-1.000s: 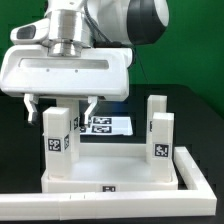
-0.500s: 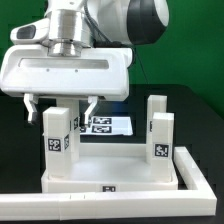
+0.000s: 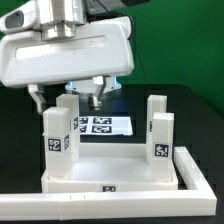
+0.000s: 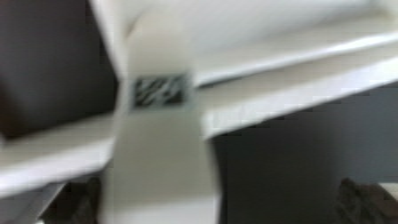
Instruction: Assemble desk
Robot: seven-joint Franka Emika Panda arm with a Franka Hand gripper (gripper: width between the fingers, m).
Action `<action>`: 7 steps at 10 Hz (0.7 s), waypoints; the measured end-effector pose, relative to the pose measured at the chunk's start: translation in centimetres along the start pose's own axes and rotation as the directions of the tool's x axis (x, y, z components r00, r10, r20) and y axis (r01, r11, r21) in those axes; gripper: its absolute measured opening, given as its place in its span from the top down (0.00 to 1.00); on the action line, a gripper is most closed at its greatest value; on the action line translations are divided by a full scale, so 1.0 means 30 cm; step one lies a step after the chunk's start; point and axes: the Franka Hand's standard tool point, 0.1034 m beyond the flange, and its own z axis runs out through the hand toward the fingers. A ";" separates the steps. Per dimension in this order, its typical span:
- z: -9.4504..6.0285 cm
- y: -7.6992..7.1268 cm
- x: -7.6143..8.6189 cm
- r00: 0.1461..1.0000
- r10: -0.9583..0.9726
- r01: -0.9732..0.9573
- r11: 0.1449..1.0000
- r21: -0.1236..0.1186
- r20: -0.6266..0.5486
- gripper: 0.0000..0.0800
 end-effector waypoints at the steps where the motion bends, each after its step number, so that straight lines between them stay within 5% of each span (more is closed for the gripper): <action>1: 0.007 0.014 0.013 0.997 -0.013 0.012 1.000 0.006 0.080 0.19; 4: 0.022 0.089 -0.012 0.955 -0.004 -0.003 1.000 0.023 0.297 0.19; 7: 0.033 0.098 0.003 0.959 0.027 -0.031 1.000 0.007 0.283 0.19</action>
Offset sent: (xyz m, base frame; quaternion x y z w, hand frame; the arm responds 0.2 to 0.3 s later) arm -0.0102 -0.0362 -0.0103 -0.0069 -0.2172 0.0044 0.9761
